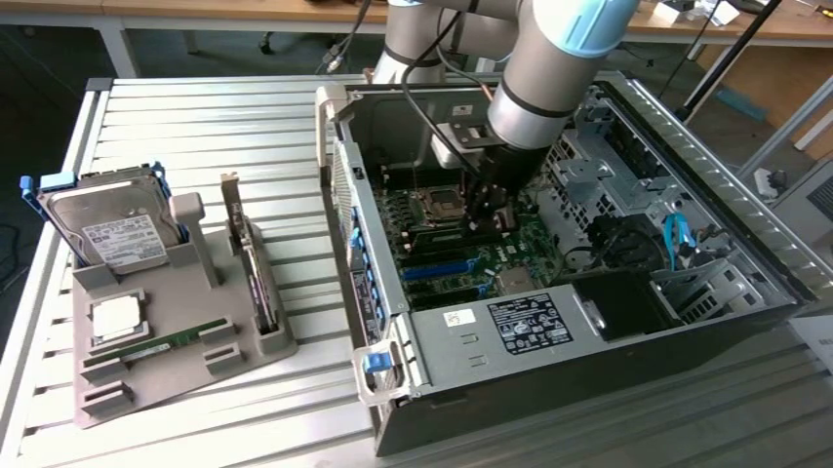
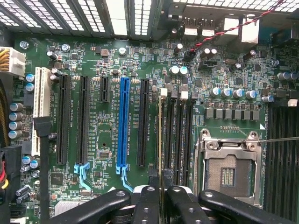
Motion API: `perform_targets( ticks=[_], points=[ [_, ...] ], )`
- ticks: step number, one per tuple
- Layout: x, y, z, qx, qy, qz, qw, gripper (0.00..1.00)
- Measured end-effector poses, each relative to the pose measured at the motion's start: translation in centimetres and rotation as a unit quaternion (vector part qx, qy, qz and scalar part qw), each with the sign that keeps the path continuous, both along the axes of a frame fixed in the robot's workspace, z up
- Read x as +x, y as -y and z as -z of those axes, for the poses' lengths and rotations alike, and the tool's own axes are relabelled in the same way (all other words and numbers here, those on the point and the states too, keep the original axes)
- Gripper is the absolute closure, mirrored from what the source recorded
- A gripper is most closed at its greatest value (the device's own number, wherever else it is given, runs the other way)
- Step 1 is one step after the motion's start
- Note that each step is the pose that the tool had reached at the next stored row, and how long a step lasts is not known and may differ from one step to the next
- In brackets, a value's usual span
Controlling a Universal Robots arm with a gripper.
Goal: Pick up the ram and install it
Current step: 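Insert the ram into the slot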
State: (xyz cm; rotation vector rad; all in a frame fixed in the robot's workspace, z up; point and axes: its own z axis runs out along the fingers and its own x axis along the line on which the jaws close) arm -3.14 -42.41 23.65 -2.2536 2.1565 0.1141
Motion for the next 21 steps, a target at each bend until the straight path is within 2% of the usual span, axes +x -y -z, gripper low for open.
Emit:
perform_targets(
  ticks=[15, 17, 19, 21],
  points=[
    [0.13, 0.06, 0.01, -0.0015, 0.0, 0.0, 1.0, 0.87],
    [0.2, 0.06, 0.01, -0.0029, 0.0, 0.0, 1.0, 0.87],
    [0.35, 0.06, 0.01, -0.0083, 0.0, 0.0, 1.0, 0.87],
    [0.37, 0.06, 0.01, -0.0089, 0.0, 0.0, 1.0, 0.87]
  ],
)
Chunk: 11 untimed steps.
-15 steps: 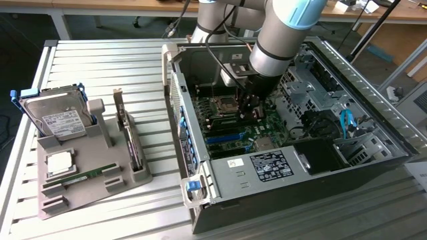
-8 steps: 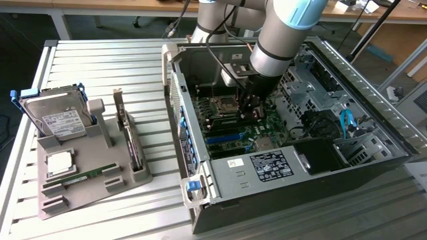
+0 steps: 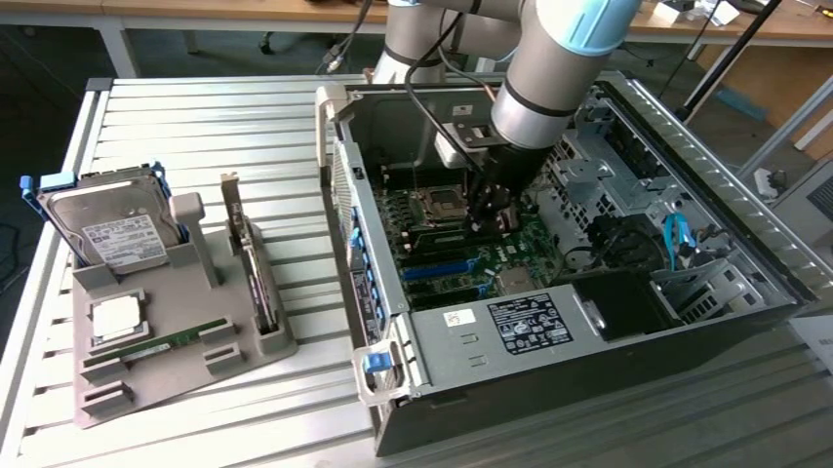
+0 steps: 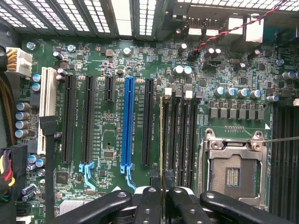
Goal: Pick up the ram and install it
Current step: 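Insert the ram into the slot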
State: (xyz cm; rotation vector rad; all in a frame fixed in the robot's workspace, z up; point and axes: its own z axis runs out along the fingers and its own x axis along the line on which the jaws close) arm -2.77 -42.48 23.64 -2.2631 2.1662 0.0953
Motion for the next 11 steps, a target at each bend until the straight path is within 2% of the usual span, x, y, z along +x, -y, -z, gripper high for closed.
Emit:
perform_targets(
  ticks=[11],
  points=[
    [0.31, -0.01, 0.03, 0.0001, 0.0, 0.0, 1.0, 0.87]
  ],
)
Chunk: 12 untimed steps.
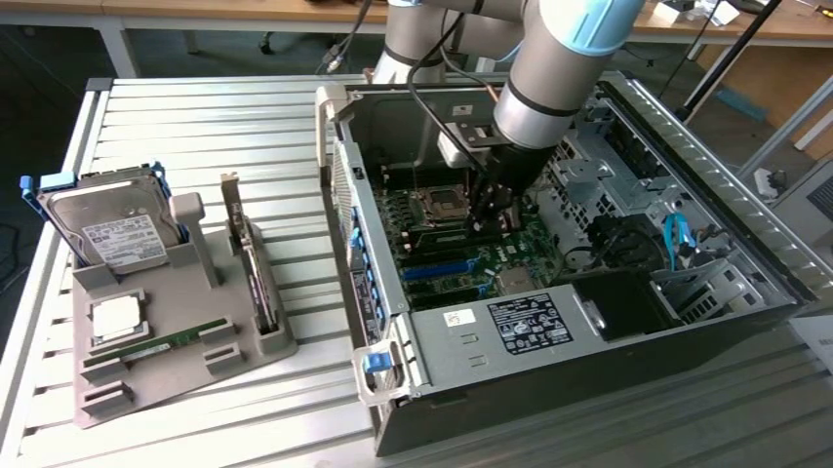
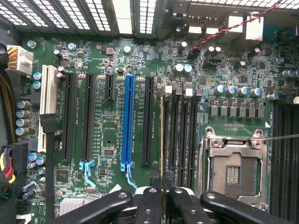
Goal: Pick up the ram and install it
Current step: 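Insert the ram into the slot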
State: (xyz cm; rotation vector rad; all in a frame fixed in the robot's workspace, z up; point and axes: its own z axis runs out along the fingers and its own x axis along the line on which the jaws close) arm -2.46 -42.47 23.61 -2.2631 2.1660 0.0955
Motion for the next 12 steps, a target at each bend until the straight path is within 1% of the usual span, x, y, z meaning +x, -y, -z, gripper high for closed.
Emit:
perform_targets(
  ticks=[3, 6, 12],
  points=[
    [-0.04, -0.01, 0.07, 0.0001, 0.0, 0.002, 1.0, 0.87],
    [-0.05, -0.03, 0.19, 0.0, 0.0, 0.013, 0.9999, 0.87],
    [-0.1, -0.3, 0.48, -0.0002, 0.0, 0.024, 0.9997, 0.87]
  ],
)
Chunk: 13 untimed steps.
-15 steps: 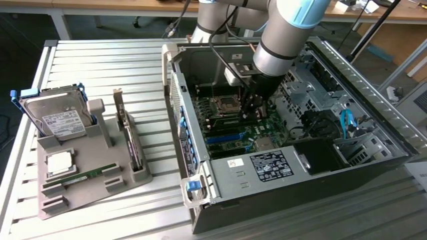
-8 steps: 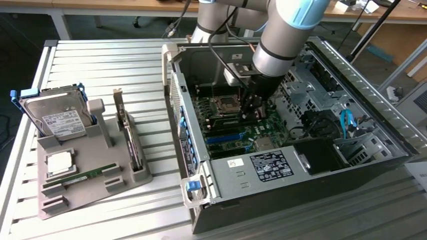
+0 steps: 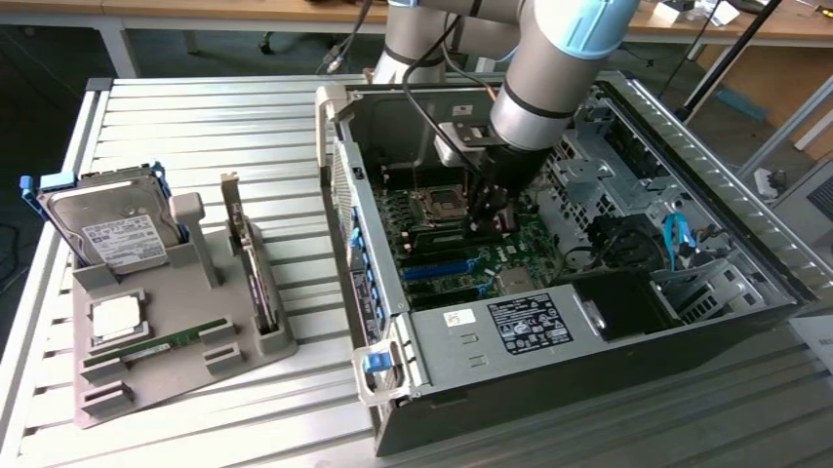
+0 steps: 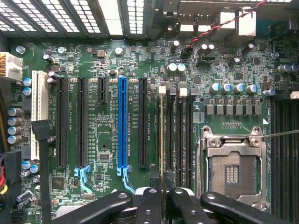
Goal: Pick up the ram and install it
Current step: 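Insert the ram into the slot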
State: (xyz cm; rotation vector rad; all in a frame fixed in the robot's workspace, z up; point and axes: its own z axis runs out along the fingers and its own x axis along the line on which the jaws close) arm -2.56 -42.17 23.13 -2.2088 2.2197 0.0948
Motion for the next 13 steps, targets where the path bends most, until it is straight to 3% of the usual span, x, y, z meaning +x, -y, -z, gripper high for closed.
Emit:
perform_targets(
  ticks=[13],
  points=[
    [-0.05, -0.12, 0.15, 0.0002, 0.0, 0.005, 1.0, 0.87]
  ],
)
